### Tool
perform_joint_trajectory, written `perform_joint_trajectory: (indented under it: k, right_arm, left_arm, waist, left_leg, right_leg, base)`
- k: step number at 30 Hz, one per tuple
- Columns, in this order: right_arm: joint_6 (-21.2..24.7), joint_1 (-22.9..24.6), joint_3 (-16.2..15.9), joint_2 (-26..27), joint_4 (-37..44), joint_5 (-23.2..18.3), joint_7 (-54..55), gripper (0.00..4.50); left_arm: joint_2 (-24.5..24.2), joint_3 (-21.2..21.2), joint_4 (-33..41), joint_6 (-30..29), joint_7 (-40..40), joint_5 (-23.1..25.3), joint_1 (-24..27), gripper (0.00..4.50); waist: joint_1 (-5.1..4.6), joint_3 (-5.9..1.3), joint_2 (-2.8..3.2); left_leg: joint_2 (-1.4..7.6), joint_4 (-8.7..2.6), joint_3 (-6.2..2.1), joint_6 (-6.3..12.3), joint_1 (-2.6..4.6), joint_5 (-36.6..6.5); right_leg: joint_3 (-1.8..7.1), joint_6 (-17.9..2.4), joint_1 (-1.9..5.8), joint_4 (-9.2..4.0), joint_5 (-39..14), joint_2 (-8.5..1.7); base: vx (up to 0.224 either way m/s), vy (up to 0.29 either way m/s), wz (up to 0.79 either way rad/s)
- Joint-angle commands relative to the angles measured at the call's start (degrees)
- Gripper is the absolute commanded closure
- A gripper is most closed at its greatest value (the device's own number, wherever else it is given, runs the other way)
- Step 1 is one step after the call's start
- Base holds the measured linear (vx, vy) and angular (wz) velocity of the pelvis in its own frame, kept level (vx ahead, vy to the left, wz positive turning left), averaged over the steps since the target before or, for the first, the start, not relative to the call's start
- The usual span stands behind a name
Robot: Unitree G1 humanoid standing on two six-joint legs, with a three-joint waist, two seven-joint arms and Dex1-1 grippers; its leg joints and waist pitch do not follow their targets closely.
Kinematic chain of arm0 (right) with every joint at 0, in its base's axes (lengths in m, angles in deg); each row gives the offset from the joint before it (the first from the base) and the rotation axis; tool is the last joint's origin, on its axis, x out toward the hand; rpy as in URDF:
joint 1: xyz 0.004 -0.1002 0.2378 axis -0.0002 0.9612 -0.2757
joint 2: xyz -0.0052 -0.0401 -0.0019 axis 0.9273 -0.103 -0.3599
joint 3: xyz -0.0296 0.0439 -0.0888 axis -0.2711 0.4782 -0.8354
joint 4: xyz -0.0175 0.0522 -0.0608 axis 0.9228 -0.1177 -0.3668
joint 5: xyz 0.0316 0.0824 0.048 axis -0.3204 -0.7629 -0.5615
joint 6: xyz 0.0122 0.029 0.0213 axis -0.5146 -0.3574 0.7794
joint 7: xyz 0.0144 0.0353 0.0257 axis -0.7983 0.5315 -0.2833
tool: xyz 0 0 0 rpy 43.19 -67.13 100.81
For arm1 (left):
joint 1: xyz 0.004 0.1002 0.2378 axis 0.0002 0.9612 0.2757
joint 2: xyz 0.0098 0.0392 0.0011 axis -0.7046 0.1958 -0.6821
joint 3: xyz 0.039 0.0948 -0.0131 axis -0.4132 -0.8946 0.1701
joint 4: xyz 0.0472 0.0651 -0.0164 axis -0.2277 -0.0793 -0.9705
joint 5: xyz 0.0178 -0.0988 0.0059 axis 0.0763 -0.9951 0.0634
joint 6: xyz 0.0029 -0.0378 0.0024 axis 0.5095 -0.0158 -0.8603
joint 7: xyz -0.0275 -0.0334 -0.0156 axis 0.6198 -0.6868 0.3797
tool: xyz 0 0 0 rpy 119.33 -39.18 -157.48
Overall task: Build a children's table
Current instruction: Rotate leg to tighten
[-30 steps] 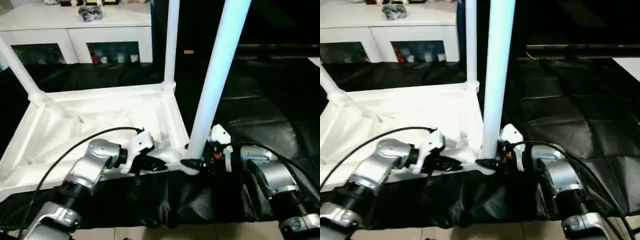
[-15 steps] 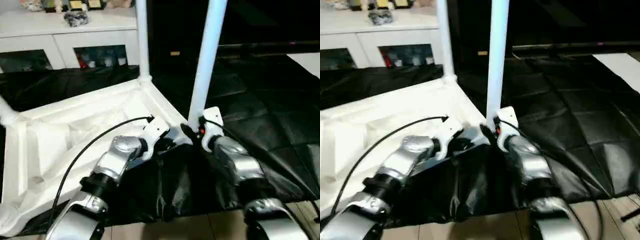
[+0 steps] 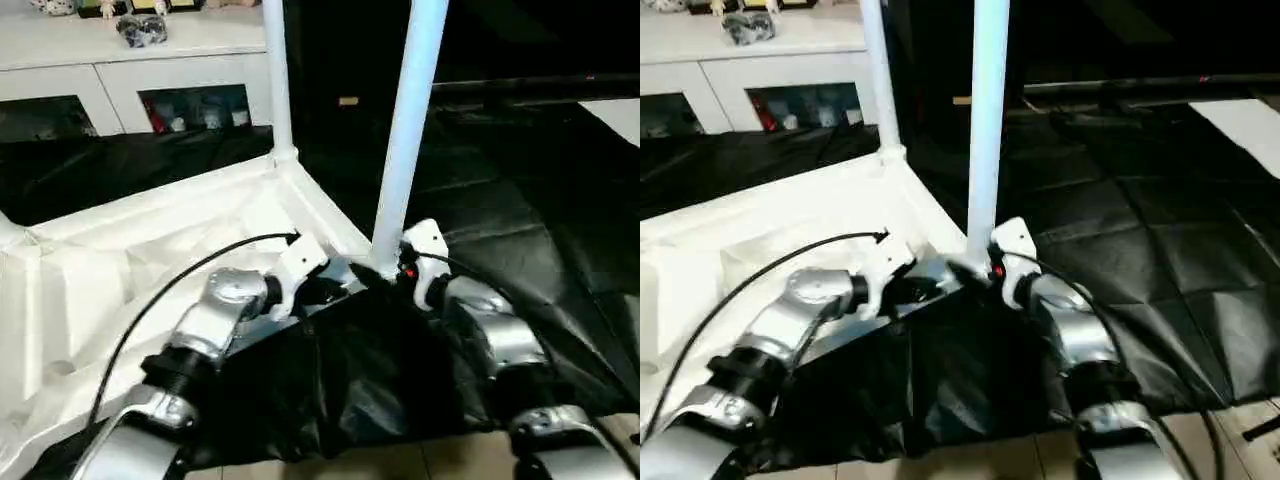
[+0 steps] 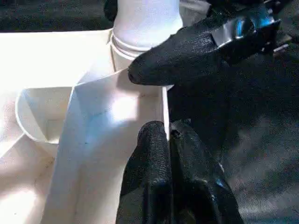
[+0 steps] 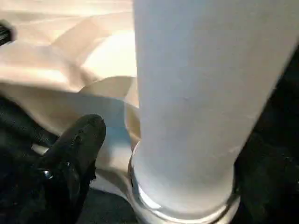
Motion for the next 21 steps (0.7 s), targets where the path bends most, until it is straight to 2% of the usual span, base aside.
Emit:
perform_joint_trajectory:
  k: [1, 2, 3, 4, 5, 7, 11, 18, 21]
  right_arm:
    - [0.4, 2.6, -4.1, -2.0, 2.6, -1.7, -9.6, 0.18]
    - [0.6, 3.1, -4.2, -2.9, 3.6, -2.4, -11.9, 0.18]
    - [1.1, 3.5, -4.3, -3.8, 4.5, -3.2, -14.0, 0.18]
    - [1.5, 3.9, -4.4, -4.6, 5.4, -3.9, -16.0, 0.18]
    - [1.9, 4.2, -4.5, -5.5, 6.2, -4.5, -17.8, 0.18]
    - [2.5, 4.6, -4.6, -6.6, 7.0, -5.3, -20.5, 0.44]
    - [3.5, 5.0, -6.1, -8.7, 7.5, -5.4, -24.8, 0.67]
    - [3.8, 5.4, -6.8, -9.3, 8.3, -5.4, -26.2, 1.35]
    - [3.6, 5.4, -7.2, -9.4, 8.3, -5.3, -26.5, 1.51]
  left_arm:
    - [-0.4, -1.3, 4.6, 2.7, 6.7, -3.8, 0.2, 4.50]
    - [-1.0, -1.4, 5.0, 2.6, 7.9, -4.0, 0.4, 4.50]
    - [-1.4, -1.5, 5.2, 2.6, 8.7, -4.2, 0.5, 4.50]
    - [-1.9, -1.4, 5.2, 2.5, 9.3, -4.3, 0.6, 4.50]
    - [-2.3, -1.3, 5.2, 2.4, 9.8, -4.3, 0.6, 4.50]
    - [-3.3, -1.5, 5.4, 2.4, 11.1, -4.5, 0.8, 4.50]
    - [-5.2, -1.7, 6.1, 2.1, 13.7, -4.8, 1.4, 4.50]
    - [-6.7, -1.9, 6.9, 1.7, 15.7, -5.1, 2.1, 4.50]
    - [-7.0, -2.0, 6.6, 1.9, 15.8, -5.2, 2.1, 4.50]
  waist:
    - [0.36, -3.81, -0.49]
    - [0.91, -3.78, -0.47]
    - [1.30, -3.70, -0.39]
    - [1.42, -3.68, -0.38]
    - [1.59, -3.57, -0.37]
    - [1.79, -3.49, -0.43]
    - [1.97, -3.49, -0.39]
    - [2.42, -3.53, -0.40]
    - [2.62, -3.63, -0.38]
  left_leg:
    - [4.79, -3.53, -2.62, 6.03, 0.68, -9.1]
    - [4.94, -3.49, -2.50, 6.15, 0.72, -9.5]
    - [5.10, -3.61, -2.46, 6.26, 0.82, -9.9]
    - [5.15, -3.66, -2.47, 6.11, 0.85, -10.0]
    - [5.14, -3.78, -2.45, 5.31, 1.04, -11.3]
    - [5.11, -3.81, -2.43, 4.31, 1.29, -12.5]
    - [5.16, -3.99, -2.55, 3.43, 1.22, -12.7]
    - [5.10, -3.95, -2.54, 3.03, 1.23, -12.3]
    - [5.10, -3.89, -2.52, 3.07, 1.25, -11.4]
  right_leg:
    - [3.15, -14.4, 2.42, -3.56, -9.8, -5.77]
    - [3.08, -14.2, 2.55, -3.52, -10.3, -5.68]
    - [3.04, -13.9, 2.35, -3.53, -10.7, -5.43]
    - [3.05, -13.9, 2.31, -3.49, -10.9, -5.45]
    - [3.04, -13.9, 2.13, -3.71, -12.5, -5.45]
    - [3.15, -13.4, 1.96, -3.92, -14.6, -5.46]
    - [3.15, -13.1, 1.92, -3.89, -15.5, -5.50]
    - [3.23, -12.7, 1.91, -3.93, -15.9, -5.60]
    - [3.23, -12.9, 1.93, -3.78, -14.5, -5.59]
  base:
    - [0.000, 0.000, 0.00]
    - [0.000, 0.000, 0.00]
    - [0.000, 0.000, 0.00]
    - [0.000, 0.000, 0.00]
    - [0.000, 0.000, 0.00]
    - [0.000, 0.000, 0.00]
    - [0.000, 0.000, 0.00]
    - [0.000, 0.000, 0.00]
    - [0.000, 0.000, 0.00]
